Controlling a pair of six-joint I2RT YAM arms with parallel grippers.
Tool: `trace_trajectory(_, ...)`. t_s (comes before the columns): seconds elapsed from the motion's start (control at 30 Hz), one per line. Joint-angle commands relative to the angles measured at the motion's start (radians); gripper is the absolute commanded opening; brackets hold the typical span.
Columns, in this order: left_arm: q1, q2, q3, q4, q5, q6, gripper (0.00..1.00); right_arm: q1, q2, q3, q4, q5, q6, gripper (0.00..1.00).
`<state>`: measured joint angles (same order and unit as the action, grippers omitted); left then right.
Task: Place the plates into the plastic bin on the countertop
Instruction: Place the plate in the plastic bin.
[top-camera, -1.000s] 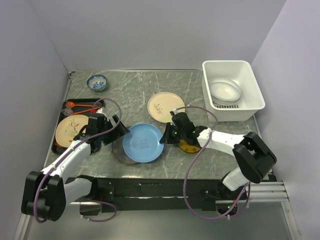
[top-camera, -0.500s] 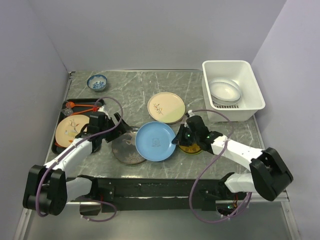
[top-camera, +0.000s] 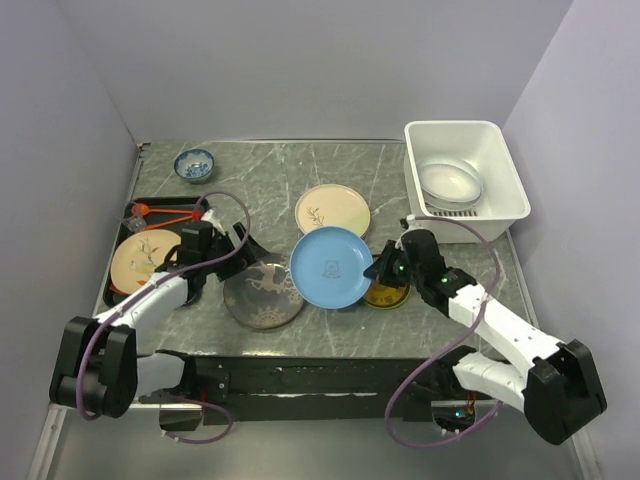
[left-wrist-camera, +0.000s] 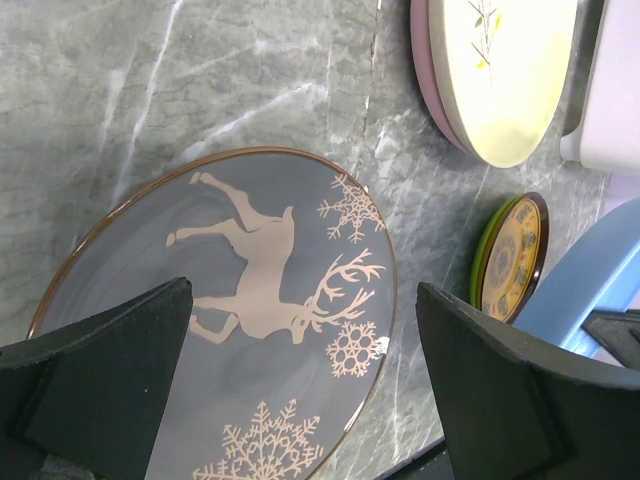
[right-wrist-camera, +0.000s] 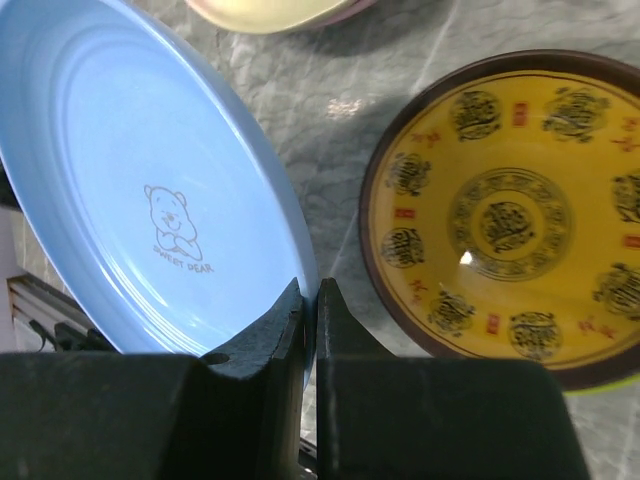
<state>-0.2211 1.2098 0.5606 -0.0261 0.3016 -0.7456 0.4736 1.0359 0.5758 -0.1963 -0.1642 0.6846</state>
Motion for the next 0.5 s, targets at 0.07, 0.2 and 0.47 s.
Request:
trace_trajectory(0.07, -0.007, 0.022, 0.007, 0.089, 0.045, 0.009, 0.99, -0.078, -0.062, 0.044, -0.034, -0.014, -0.034, 0.0)
trace_trajectory(0.2, -0.011, 0.02, 0.001, 0.092, 0.048, 0.011, 0.99, -0.119, -0.06, 0.081, -0.048, -0.029, -0.054, 0.0)
trace_trajectory(0.47, -0.018, 0.01, -0.007, 0.08, 0.047, 0.014, 0.99, -0.208, -0.014, 0.165, -0.054, -0.083, -0.092, 0.0)
